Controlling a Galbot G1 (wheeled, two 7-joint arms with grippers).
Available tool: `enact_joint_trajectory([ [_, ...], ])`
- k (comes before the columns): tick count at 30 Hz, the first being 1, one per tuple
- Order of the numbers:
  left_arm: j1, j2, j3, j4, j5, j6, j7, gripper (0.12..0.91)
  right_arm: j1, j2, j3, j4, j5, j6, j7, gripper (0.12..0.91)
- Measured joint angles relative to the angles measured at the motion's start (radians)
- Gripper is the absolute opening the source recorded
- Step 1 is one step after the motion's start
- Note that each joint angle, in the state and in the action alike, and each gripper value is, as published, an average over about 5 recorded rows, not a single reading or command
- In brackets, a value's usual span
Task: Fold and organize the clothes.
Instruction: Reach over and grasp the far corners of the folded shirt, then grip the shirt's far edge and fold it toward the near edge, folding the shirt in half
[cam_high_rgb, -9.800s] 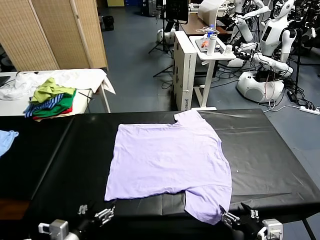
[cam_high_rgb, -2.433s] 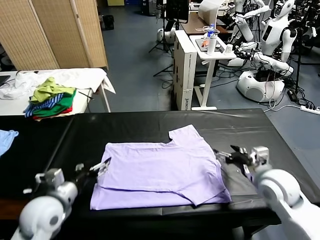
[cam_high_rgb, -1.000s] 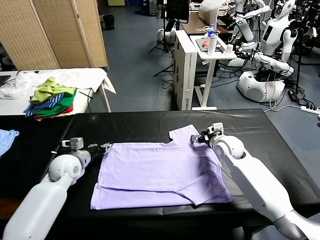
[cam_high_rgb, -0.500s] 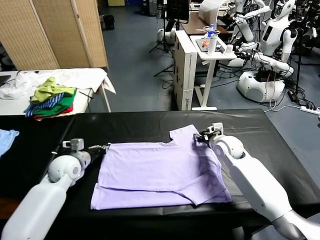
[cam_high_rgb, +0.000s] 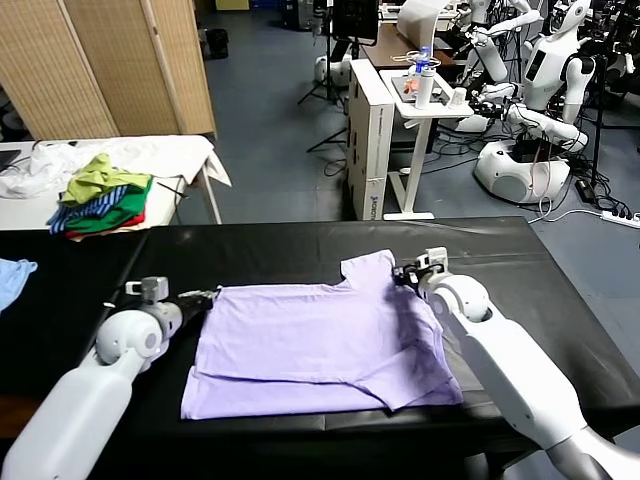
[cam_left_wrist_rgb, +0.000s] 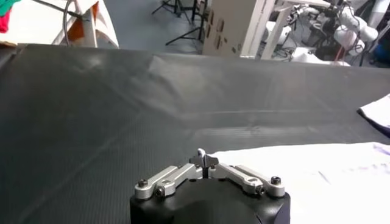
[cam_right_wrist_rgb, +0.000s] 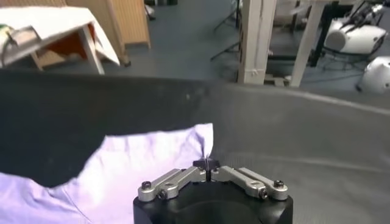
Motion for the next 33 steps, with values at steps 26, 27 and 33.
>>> enact_joint_trajectory([
  [26, 0.331, 0.135, -0.214, -0.368, -0.028, -0.005, 0.001, 0.148, -0.312, -0.212, 0.203, 0.41, 0.073, -0.077, 0.012, 0.141],
  [27, 0.352, 0.134, -0.223, -0.383, -0.021, -0.006, 0.002, 0.148, -0.338, -0.222, 0.214, 0.43, 0.073, -0.082, 0.012, 0.141],
  [33, 0.468, 0.116, -0.262, -0.461, 0.014, -0.009, 0.007, 0.148, -0.493, -0.272, 0.279, 0.527, 0.062, -0.099, 0.018, 0.141],
])
